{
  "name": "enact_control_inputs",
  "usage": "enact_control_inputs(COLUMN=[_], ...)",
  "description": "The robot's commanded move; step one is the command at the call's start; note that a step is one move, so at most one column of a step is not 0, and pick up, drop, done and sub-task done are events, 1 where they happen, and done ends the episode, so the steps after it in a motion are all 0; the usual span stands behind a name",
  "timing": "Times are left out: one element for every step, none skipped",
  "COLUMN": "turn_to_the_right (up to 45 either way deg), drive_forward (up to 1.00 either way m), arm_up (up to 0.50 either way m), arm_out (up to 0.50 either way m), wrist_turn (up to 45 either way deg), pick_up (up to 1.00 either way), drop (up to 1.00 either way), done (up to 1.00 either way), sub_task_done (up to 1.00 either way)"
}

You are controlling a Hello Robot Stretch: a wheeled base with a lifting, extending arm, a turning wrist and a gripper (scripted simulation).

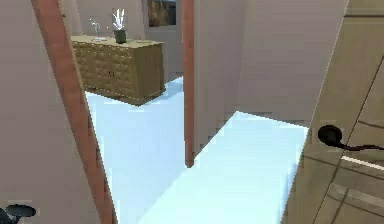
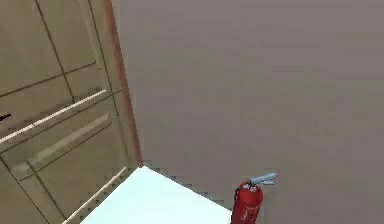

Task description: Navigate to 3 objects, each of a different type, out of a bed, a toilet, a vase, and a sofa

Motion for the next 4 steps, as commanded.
enact_control_inputs(turn_to_the_right=[0.0,3.0,0.0,-45.0], drive_forward=[1.0,0.0,0.2,0.0], arm_up=[0.0,0.0,0.0,0.0], arm_out=[0.0,0.0,0.0,0.0], wrist_turn=[0.0,0.0,0.0,0.0], pick_up=[0.0,0.0,0.0,0.0], drop=[0.0,0.0,0.0,0.0], done=[0.0,0.0,0.0,0.0], sub_task_done=[0.0,0.0,0.0,0.0])
